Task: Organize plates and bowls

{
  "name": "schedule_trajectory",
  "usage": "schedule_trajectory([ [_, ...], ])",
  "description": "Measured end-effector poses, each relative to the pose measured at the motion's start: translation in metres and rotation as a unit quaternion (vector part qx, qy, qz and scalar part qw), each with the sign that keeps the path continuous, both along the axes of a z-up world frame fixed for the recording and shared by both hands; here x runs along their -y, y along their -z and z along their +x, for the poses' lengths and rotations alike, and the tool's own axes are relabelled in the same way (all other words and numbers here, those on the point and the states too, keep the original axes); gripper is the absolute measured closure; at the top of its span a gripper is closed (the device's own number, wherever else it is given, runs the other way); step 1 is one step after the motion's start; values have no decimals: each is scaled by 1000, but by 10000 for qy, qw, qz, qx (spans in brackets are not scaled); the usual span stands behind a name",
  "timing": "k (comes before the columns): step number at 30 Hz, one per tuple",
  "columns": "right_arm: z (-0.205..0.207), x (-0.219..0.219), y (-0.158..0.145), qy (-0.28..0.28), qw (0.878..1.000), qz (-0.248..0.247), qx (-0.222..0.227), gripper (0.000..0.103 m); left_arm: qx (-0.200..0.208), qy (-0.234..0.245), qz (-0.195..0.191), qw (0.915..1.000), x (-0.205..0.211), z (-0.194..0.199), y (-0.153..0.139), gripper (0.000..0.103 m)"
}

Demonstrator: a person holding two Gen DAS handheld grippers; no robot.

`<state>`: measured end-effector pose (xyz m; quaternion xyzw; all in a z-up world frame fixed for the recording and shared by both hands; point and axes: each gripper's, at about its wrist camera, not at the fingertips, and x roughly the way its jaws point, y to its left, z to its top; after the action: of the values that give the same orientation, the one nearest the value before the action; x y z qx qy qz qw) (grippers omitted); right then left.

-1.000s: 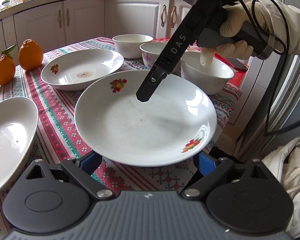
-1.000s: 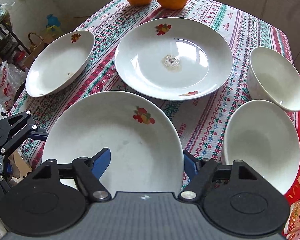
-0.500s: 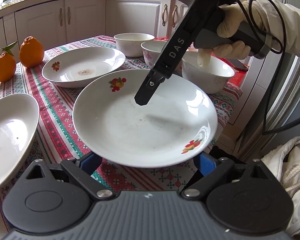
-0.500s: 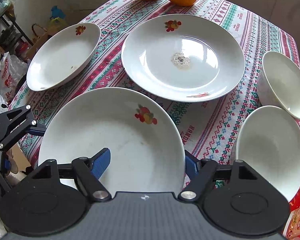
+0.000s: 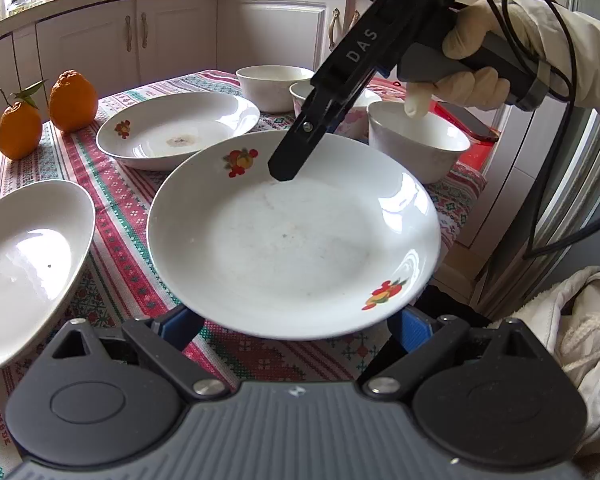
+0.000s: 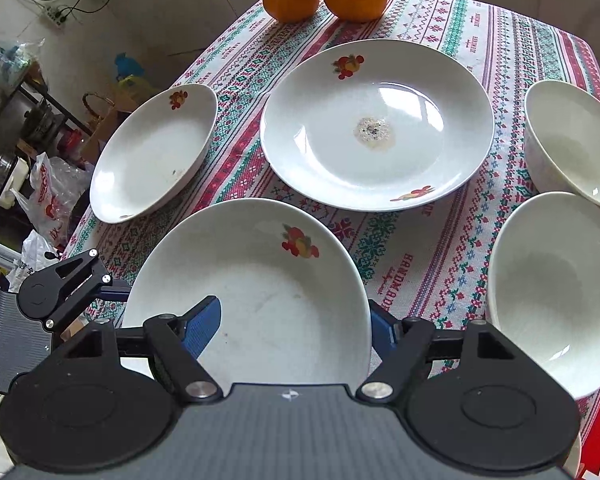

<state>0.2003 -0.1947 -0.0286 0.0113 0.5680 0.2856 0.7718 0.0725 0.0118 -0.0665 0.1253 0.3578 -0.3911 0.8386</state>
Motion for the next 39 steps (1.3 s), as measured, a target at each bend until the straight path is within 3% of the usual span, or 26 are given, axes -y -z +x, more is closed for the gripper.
schedule_trajectory([
  [19,14,-36,-26,-254,9993,107,265,22,133,-334,16,9994,-30,6,-24,6],
  [29,39,-88,-38,-695,9966,150,425,22,166,-855,-43,9962,-68,13,-36,6],
  [39,72,-155,-31,-1185,9918,247,405,22,242,-1459,40,9890,-114,23,-42,6],
])
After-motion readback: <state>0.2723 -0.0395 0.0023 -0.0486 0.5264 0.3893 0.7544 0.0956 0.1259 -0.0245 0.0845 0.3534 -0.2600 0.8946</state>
